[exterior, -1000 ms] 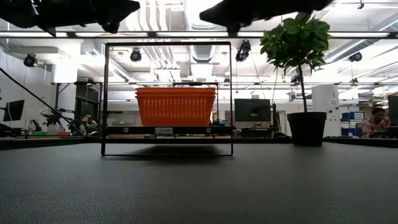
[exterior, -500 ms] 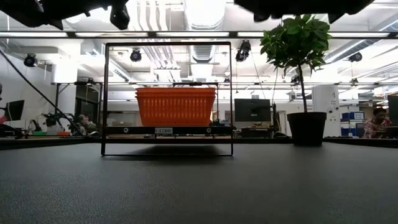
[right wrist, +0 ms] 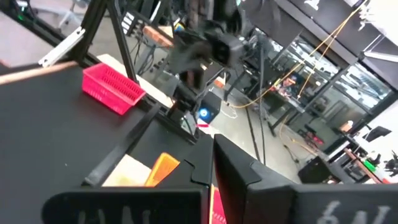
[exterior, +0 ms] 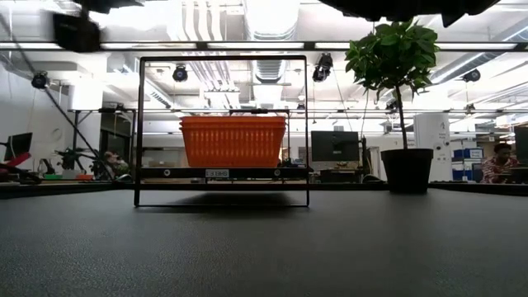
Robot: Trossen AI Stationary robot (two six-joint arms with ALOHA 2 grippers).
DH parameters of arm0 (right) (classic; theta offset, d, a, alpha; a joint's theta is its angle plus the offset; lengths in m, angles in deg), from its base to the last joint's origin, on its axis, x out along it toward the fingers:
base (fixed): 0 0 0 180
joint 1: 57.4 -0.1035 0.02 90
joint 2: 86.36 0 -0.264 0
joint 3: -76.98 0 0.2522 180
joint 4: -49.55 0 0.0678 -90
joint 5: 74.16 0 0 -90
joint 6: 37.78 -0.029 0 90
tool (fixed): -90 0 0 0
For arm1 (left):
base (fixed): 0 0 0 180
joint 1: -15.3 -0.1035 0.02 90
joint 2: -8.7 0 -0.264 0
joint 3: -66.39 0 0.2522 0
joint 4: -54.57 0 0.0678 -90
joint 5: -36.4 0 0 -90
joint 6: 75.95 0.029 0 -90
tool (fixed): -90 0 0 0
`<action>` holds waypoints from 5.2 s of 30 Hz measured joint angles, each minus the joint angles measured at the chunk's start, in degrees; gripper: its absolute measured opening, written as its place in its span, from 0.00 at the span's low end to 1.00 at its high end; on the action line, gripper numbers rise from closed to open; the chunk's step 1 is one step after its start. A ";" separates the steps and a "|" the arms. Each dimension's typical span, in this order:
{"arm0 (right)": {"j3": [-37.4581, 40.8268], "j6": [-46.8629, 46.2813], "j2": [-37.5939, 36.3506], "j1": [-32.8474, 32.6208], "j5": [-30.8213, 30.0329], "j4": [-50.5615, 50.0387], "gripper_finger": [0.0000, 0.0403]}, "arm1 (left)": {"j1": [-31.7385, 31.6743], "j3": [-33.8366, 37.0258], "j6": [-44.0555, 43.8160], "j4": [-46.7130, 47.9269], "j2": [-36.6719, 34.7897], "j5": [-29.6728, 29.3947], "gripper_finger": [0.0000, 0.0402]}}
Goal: Stack baskets on shelf by color
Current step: Stack the red bin on top of the stacked red bins on the shelf
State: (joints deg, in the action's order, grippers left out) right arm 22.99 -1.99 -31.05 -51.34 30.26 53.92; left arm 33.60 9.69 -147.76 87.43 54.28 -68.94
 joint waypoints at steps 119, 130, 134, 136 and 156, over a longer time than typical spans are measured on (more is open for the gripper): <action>0.37 -4.85 -9.35 3.73 -3.84 -27.26 0.02 | -30.70 -57.47 87.44 49.54 61.41 0.33 0.00; 0.37 -5.33 -9.01 3.74 -3.78 -26.80 0.02 | -31.16 -57.53 89.73 48.88 62.06 -1.55 0.00; 0.37 -5.35 -9.01 3.73 -3.79 -26.80 0.02 | -31.16 -57.53 88.76 48.86 62.08 -1.47 0.00; 0.37 -5.35 -9.01 3.73 -3.78 -26.80 0.02 | -31.16 -57.49 88.68 48.87 62.08 -1.46 0.00; 0.37 -6.26 -9.03 3.73 -3.84 -26.87 0.02 | -31.05 -57.42 88.49 48.91 62.08 2.30 0.02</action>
State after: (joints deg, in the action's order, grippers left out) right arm 23.36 -8.25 -40.08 -47.62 26.42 27.05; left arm 2.55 -47.73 -59.27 136.34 116.36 -66.64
